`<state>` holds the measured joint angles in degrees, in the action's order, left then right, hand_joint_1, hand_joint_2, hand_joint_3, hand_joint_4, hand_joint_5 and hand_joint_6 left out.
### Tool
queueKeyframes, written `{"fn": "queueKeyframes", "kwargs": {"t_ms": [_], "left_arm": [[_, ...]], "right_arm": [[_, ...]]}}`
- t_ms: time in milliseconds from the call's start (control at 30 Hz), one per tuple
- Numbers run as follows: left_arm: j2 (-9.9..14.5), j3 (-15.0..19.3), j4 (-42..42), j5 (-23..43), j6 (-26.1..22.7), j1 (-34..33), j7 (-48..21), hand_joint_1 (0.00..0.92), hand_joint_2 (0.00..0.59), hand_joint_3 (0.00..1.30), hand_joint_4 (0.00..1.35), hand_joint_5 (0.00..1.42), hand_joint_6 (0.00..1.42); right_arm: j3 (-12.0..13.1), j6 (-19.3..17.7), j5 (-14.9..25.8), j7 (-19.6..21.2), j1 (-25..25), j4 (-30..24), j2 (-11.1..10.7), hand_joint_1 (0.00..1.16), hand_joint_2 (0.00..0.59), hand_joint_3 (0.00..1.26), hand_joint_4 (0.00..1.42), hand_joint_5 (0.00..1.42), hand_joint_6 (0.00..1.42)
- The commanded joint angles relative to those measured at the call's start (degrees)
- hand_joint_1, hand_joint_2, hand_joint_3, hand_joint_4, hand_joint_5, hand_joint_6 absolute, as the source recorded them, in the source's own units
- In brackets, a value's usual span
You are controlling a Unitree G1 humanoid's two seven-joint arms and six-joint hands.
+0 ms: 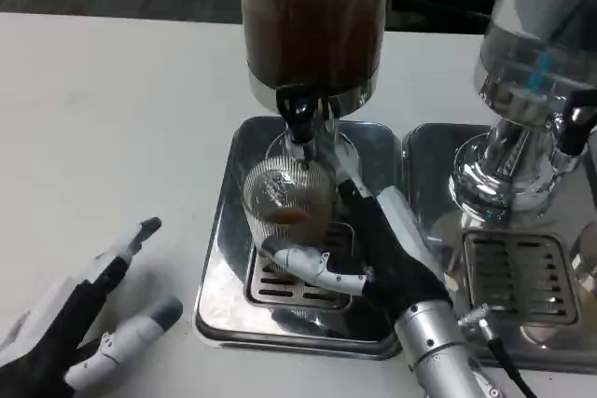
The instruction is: Grasp the cup under the faucet to collect the drink, then remove the cup.
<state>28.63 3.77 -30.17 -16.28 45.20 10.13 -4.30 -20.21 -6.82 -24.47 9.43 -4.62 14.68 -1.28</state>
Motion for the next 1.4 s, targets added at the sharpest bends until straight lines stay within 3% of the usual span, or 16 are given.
{"fn": "queueKeyframes", "kwargs": {"t_ms": [33, 333, 700, 1067, 1300, 1400], "left_arm": [[-0.17, -0.1, -0.27, 0.99, 0.22, 0.5, 0.57, 0.0, 0.121, 0.04, 0.0, 0.06, 0.0], [-0.1, 0.37, 0.33, 1.87, 0.05, 1.57, 0.82, 0.0, 0.121, 0.05, 0.0, 0.06, 0.0], [0.03, 0.59, 1.0, 2.58, -0.04, 2.2, 0.96, 0.0, 0.121, 0.05, 0.0, 0.06, 0.0], [-0.07, 0.33, 1.07, 2.58, -0.2, 2.18, 0.87, 0.0, 0.124, 0.05, 0.0, 0.06, 0.0], [-0.12, 0.07, 0.92, 2.56, -0.17, 1.82, 0.65, 0.0, 0.125, 0.05, 0.0, 0.06, 0.0], [-0.09, 0.01, 0.93, 2.57, -0.19, 1.68, 0.55, 0.0, 0.125, 0.05, 0.0, 0.06, 0.0]], "right_arm": [[-0.3, -0.79, 0.31, 0.46, 0.21, 1.17, 1.11, 0.79, 0.198, 0.01, 0.17, 0.17, 0.25], [-0.28, -0.93, 0.49, 1.08, -1.03, 3.0, 1.98, 0.82, 0.192, 0.14, 0.28, 0.27, 0.34], [-0.36, 0.03, 0.5, 1.1, -1.08, 3.48, 2.64, 0.82, 0.192, 0.2, 0.35, 0.33, 0.41], [2.26, -4.59, 2.21, 6.01, -2.59, 6.79, 4.67, 0.97, 0.217, 0.45, 0.53, 0.52, 0.57], [2.96, -5.91, 2.62, 7.93, -2.69, 7.35, 4.98, 1.0, 0.188, 0.56, 0.61, 0.62, 0.65], [2.51, -6.68, 0.99, 9.9, -2.3, 6.66, 4.62, 1.0, 0.171, 0.59, 0.64, 0.66, 0.69]]}}
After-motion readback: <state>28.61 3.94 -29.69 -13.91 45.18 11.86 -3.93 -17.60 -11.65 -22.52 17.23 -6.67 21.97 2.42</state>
